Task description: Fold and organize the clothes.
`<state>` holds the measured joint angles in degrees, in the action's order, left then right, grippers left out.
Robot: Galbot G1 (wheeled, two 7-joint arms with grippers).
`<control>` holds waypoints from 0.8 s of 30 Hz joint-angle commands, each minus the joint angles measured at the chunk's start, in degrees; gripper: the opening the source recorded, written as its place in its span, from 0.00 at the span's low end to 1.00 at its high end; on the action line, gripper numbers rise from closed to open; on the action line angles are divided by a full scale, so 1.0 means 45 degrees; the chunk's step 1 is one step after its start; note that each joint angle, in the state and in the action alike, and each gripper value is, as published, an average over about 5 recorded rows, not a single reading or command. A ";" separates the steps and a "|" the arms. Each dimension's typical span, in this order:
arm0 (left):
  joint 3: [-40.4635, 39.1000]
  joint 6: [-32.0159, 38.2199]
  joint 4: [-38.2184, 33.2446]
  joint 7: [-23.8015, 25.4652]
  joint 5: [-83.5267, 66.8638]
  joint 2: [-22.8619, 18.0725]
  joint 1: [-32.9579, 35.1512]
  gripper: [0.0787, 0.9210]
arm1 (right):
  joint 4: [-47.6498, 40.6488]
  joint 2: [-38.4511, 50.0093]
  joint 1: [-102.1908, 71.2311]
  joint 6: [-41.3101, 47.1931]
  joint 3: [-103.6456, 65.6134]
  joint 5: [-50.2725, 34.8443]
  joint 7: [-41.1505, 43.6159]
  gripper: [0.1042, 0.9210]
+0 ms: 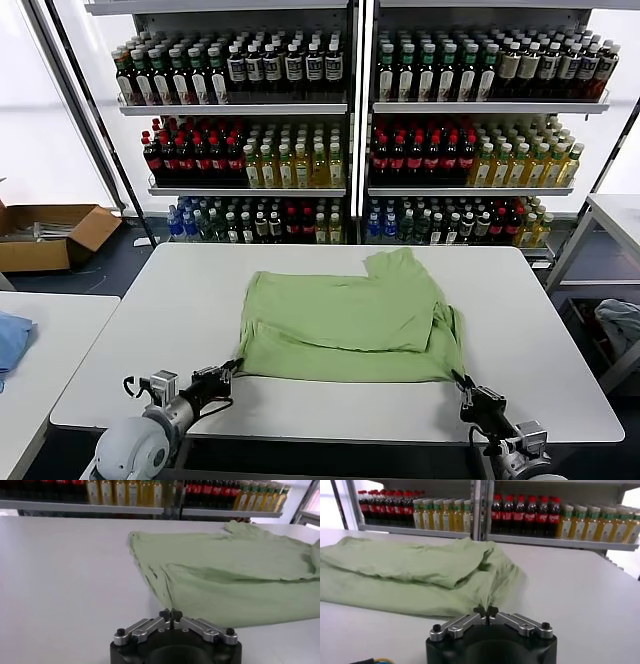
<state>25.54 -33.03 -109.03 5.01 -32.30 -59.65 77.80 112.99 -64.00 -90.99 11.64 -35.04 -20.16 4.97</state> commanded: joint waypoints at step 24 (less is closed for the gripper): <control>0.4466 -0.0029 -0.3771 0.0650 0.0535 -0.0288 0.3375 0.37 | 0.3095 0.0616 -0.2013 -0.0218 -0.1940 -0.0762 0.0158 0.42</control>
<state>41.60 -33.42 -124.73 7.26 -28.49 -62.70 94.69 124.87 -63.75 -106.06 10.05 -41.45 -19.33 3.88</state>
